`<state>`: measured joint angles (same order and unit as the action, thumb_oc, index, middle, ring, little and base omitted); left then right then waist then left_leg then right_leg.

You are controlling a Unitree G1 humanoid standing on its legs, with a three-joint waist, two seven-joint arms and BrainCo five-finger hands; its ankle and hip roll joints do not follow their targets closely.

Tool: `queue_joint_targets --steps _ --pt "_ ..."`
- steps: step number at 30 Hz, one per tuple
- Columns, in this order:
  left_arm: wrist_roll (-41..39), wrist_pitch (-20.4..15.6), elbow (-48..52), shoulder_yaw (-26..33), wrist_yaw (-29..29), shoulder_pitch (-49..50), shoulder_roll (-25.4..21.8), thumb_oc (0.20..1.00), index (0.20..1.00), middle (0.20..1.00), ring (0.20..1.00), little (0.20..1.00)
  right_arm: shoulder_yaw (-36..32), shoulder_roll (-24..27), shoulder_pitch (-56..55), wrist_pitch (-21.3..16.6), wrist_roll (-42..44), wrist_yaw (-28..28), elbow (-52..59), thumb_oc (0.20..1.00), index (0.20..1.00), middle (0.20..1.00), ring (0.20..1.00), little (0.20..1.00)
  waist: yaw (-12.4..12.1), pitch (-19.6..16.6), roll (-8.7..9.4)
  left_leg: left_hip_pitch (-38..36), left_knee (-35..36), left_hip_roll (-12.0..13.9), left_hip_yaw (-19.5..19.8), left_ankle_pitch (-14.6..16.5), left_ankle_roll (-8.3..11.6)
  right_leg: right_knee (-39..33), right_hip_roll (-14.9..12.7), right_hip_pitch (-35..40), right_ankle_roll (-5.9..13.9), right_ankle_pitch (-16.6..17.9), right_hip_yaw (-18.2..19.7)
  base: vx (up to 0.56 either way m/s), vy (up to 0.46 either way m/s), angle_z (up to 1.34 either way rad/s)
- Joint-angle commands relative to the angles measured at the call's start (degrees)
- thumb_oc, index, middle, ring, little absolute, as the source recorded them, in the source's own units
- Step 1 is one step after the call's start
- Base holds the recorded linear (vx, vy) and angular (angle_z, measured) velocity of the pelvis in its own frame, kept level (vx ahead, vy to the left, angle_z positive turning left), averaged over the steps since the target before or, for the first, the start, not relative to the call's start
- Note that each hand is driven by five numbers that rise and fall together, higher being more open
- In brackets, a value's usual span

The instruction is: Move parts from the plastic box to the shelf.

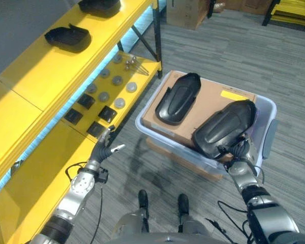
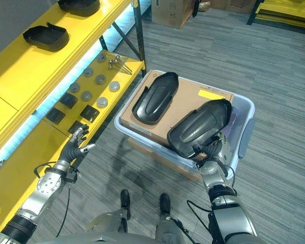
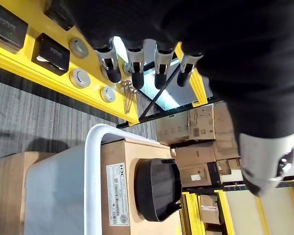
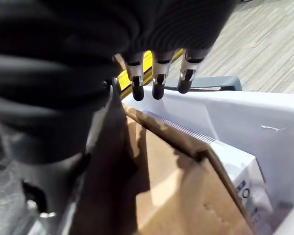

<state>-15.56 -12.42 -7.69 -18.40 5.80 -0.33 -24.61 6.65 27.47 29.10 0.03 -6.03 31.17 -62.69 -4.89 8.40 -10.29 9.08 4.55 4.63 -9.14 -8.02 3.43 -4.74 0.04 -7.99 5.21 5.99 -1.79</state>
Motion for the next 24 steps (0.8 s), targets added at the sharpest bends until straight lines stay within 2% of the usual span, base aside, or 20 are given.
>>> queue_joint_targets --steps 1,2,4,10,15,19,20,21,24 --pt "-1.0 -2.3 2.1 -1.7 -0.1 -3.6 0.0 1.0 1.0 1.0 1.0 1.0 1.4 0.7 4.1 -0.5 7.6 -5.3 -2.4 0.3 0.3 0.3 0.3 0.3 -2.6 0.1 1.17 -6.4 -1.4 -0.5 -3.3 12.0 3.04 2.8 -1.8 0.9 8.23 -8.9 -2.0 0.0 0.0 0.0" --pt "-1.0 -2.3 2.1 -1.9 -0.2 -3.7 0.0 1.0 1.0 1.0 1.0 1.0 1.2 0.4 5.0 -0.8 9.4 -5.9 -4.2 0.2 0.2 0.2 0.2 0.2 -2.8 0.0 1.19 -6.4 -1.3 -0.5 -3.3 11.9 3.1 2.8 -1.8 1.0 8.2 -8.9 -2.1 0.01 -0.021 0.05" --pt "-1.5 -2.0 2.4 -2.2 -0.6 -3.7 0.0 1.0 1.0 1.0 1.0 1.0 0.6 0.8 6.6 -1.2 12.4 -6.8 -7.1 0.2 0.2 0.2 0.2 0.2 -3.3 -0.2 1.33 -6.6 -1.3 -0.4 -3.1 11.9 3.15 2.7 -1.6 1.5 8.18 -9.2 -2.4 0.01 -0.027 0.07" --pt "-1.2 -1.5 2.2 -1.5 -0.6 -3.6 -0.1 1.0 1.0 1.0 1.0 1.0 -1.8 2.0 4.8 -2.5 16.9 -7.1 -6.6 0.2 0.2 0.2 0.2 0.2 -3.3 -0.3 1.97 -7.6 -1.3 -0.3 -2.6 12.2 3.17 2.6 -1.3 3.0 8.09 -9.7 -2.8 0.01 -0.017 0.08" --pt "-0.9 -1.2 1.8 0.0 -0.8 -2.9 -0.3 1.0 1.0 1.0 1.0 1.0 -2.8 2.9 0.0 -2.8 15.7 -6.8 -3.0 0.2 0.2 0.2 0.2 0.2 -2.7 -0.5 2.71 -8.6 -1.3 -0.2 -2.4 12.6 3.13 2.8 -1.3 4.2 7.98 -10.0 -3.0 0.0 -0.015 0.08" --pt "0.9 -0.9 1.9 3.6 -0.9 -1.9 -0.6 1.0 1.0 1.0 1.0 1.0 -4.9 7.9 -9.0 -2.3 5.1 -5.0 12.8 0.2 0.2 0.2 0.2 0.2 -1.1 -1.2 3.96 -10.4 -1.6 -0.1 -2.3 13.5 3.12 3.1 -1.2 5.8 7.98 -10.8 -2.9 0.0 -0.012 0.02" --pt "1.0 -0.9 1.9 3.5 -0.9 -1.8 -0.6 1.0 1.0 1.0 1.0 1.0 -5.2 7.8 -9.4 -2.1 5.0 -5.0 13.3 0.2 0.2 0.2 0.2 0.2 -1.2 -1.1 3.93 -10.5 -1.5 -0.1 -2.3 13.5 3.12 3.1 -1.2 6.0 7.99 -10.8 -2.9 0.0 0.0 0.0" --pt "2.2 -1.0 2.2 4.9 -1.1 -1.7 -1.1 1.0 1.0 1.0 1.0 1.0 -7.5 10.8 -13.3 -1.6 -1.3 -4.1 20.9 0.2 0.2 0.2 0.2 0.2 -0.4 -1.7 4.56 -11.5 -1.6 0.0 -2.2 14.0 3.09 3.4 -1.2 6.7 7.95 -11.1 -2.9 0.0 0.0 0.0" --pt "2.4 -1.4 1.8 5.6 -1.8 -2.8 -1.7 1.0 1.0 1.0 1.0 1.0 -10.8 14.4 -16.9 -2.1 -7.5 -3.4 28.1 0.2 0.2 0.2 0.2 0.2 0.9 -3.0 5.47 -13.1 -1.7 0.2 -2.6 14.6 3.21 3.9 -1.3 7.7 7.77 -11.6 -2.6 0.01 -0.003 0.0"
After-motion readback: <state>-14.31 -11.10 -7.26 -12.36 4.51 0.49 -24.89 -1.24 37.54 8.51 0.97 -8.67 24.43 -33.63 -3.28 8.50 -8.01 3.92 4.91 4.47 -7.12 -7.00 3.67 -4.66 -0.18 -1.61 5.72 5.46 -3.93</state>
